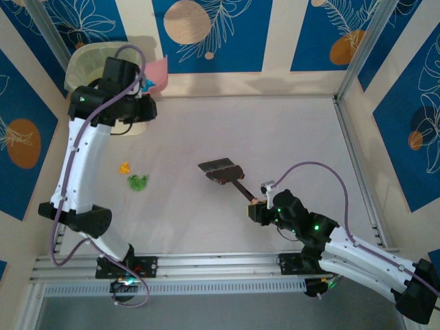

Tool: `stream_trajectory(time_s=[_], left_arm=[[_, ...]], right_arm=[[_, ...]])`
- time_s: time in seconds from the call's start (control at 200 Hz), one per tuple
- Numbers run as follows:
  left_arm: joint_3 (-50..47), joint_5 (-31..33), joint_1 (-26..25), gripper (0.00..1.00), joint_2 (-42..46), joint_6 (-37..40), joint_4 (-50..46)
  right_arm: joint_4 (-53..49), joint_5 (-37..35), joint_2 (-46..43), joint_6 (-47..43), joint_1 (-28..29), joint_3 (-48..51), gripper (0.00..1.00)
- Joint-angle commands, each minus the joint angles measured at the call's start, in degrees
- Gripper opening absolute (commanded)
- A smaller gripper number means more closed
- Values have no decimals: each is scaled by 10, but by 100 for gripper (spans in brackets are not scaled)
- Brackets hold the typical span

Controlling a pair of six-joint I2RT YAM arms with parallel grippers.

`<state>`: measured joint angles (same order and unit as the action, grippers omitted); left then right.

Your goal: Sweep away the paper scraps from the table

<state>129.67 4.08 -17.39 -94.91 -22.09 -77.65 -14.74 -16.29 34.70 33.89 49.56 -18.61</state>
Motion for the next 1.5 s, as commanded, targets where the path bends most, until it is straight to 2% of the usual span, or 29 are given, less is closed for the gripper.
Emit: stream_trajectory(time_s=[0.0,0.12,0.29,0.64,0.86,1.005,1.255,1.496], left_arm=[[57,-63,44,0,-33,-4,-26],[61,-129,94,0,-50,-43,11],[75,-179,134,0,-73,-84,62],[126,-260,190,0,-131,-157,124],[120,-323,210,0,-157,-212,186],[117,-330,218,0,-164,-246,210],[51,-382,238,0,-153,-326,307],[-95,-438,258,0,-111,-452,503]], right_arm=[[33,-16,-5,-13,4,5,0],[36,-17,0,-13,4,5,0],[38,-18,7,-15,4,6,0],[45,-19,13,-18,4,7,0],[48,-17,15,-20,4,7,0],[48,-20,16,-20,4,8,0],[48,-22,23,-21,4,6,0],[48,-24,29,-21,4,6,0]])
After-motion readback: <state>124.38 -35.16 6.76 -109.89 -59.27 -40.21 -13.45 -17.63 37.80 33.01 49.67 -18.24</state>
